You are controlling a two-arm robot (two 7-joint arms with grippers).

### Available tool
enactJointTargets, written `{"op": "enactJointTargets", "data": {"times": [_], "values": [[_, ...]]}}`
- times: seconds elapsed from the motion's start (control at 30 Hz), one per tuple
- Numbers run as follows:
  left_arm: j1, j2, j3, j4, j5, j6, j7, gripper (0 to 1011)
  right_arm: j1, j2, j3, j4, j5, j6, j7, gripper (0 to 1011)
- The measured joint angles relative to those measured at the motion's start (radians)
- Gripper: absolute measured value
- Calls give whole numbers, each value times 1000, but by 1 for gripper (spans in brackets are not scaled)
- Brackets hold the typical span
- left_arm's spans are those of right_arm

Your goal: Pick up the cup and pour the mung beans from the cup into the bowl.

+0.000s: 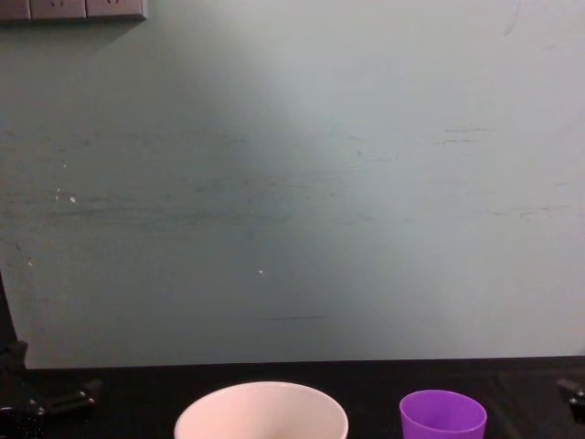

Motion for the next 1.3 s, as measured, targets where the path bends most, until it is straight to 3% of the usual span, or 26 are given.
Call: {"op": "enactJointTargets", "data": {"times": [1.3], "values": [[0, 0, 0, 0, 0, 0, 0, 1000, 0, 0, 0, 0, 0, 0, 0, 1003]]}}
